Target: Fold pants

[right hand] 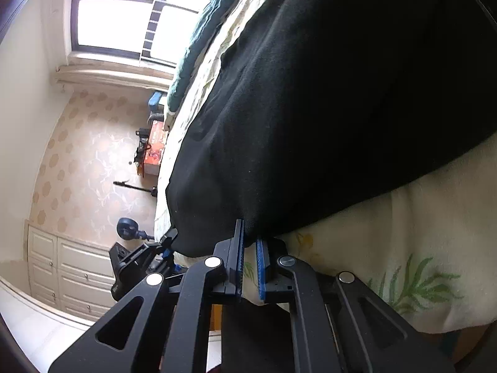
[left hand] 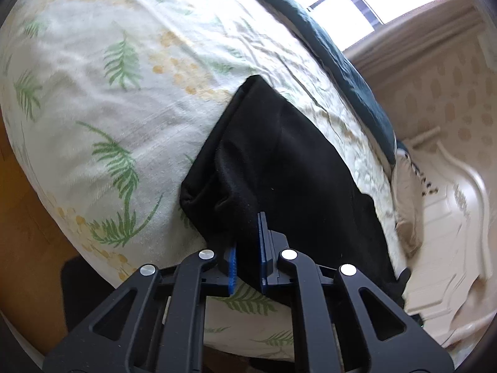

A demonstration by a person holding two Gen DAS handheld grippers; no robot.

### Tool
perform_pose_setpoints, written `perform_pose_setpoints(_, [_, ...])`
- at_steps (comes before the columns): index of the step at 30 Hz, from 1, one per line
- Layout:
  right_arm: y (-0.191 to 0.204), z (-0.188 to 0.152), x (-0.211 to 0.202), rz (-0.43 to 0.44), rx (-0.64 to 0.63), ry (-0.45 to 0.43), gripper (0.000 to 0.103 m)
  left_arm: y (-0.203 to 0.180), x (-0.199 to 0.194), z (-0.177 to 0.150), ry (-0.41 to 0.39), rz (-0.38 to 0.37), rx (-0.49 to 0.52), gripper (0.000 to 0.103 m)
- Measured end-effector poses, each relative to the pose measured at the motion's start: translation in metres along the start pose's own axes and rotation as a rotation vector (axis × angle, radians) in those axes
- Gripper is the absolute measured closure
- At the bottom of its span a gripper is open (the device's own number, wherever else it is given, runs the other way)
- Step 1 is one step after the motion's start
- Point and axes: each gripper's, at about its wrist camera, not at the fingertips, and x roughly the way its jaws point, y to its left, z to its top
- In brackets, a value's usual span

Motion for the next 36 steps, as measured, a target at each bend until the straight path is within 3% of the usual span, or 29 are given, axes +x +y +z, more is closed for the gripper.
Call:
perform_pose_setpoints(2, [0.003, 0.0, -0.004, 0.001, -0.002, 0.02, 0.092, -0.009, -0.008, -0.003, -0.003, 0.017, 0.073, 0.091])
perform_pose_setpoints(4, [0.006, -0.002, -0.01, -0.023, -0.017, 0.027, 0.075, -0.019, -0.018, -0.009, -0.015, 0.04, 0.14, 0.089])
perform_pose_setpoints(6, [0.003, -0.001, -0.032, -0.041, -0.03, -0.01, 0.063, -0.034, -0.03, -0.015, -0.021, 0.027, 0.216, 0.08])
perform_pose_setpoints(8, [-0.003, 0.007, -0.061, -0.048, -0.024, -0.073, 0.058, -0.048, -0.04, -0.019, -0.048, 0.019, 0.258, 0.061])
perform_pose_setpoints(14, [-0.041, 0.073, -0.192, -0.107, 0.035, -0.435, 0.056, -0.094, -0.025, -0.014, -0.101, -0.054, 0.322, 0.032])
perform_pose_setpoints(17, [-0.086, 0.122, -0.275, -0.166, 0.134, -0.66, 0.054, -0.105, 0.005, -0.009, -0.054, -0.035, 0.317, 0.026])
perform_pose_setpoints(21, [-0.138, 0.177, -0.337, -0.242, 0.262, -0.81, 0.053, -0.1, 0.037, -0.012, 0.02, 0.021, 0.298, 0.022])
perform_pose_setpoints(24, [-0.163, 0.211, -0.35, -0.311, 0.317, -0.826, 0.053, -0.1, 0.039, -0.018, 0.006, 0.01, 0.294, 0.011])
perform_pose_setpoints(28, [-0.182, 0.24, -0.34, -0.33, 0.368, -0.793, 0.053, -0.103, 0.04, -0.021, 0.002, 0.04, 0.297, 0.01])
perform_pose_setpoints(32, [-0.171, 0.263, -0.318, -0.385, 0.344, -0.776, 0.053, -0.109, 0.044, -0.025, -0.009, 0.088, 0.334, 0.009])
perform_pose_setpoints(36, [-0.185, 0.271, -0.322, -0.388, 0.354, -0.788, 0.053, -0.114, 0.048, -0.028, -0.012, 0.119, 0.376, 0.007])
